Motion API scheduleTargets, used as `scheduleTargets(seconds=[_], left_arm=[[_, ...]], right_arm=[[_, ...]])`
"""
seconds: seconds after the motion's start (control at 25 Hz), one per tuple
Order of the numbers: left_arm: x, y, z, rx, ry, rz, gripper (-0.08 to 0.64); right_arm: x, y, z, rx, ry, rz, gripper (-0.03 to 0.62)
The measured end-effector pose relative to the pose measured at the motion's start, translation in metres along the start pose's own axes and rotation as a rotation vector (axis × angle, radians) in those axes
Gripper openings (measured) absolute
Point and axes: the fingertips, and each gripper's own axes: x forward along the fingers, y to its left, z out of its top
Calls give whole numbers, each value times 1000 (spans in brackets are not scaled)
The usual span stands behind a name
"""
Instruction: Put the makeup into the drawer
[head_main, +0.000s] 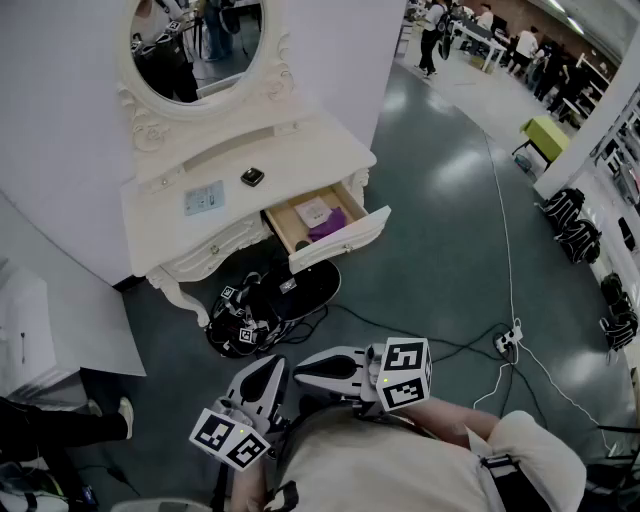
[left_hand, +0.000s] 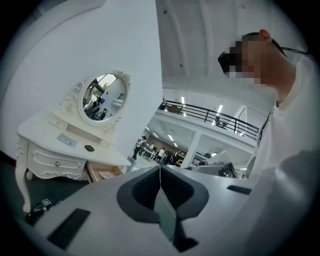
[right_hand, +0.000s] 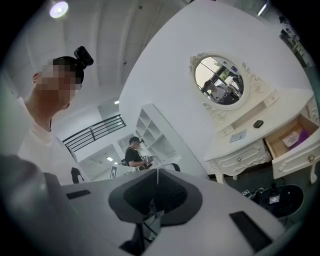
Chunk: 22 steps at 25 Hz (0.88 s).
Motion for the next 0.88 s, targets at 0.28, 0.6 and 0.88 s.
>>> scheduleTargets(seconds=[0.28, 0.6, 0.88], left_arm=[[10, -7, 4, 8, 1, -45, 58], [29, 7, 3, -9, 32, -40, 58], [79, 21, 10, -16, 60, -29, 58]], right_arm=[[-5, -8, 1, 5, -7, -38, 35], [-3, -29, 10, 36, -19, -44, 35], [-35, -72, 37, 63, -74, -66, 35]])
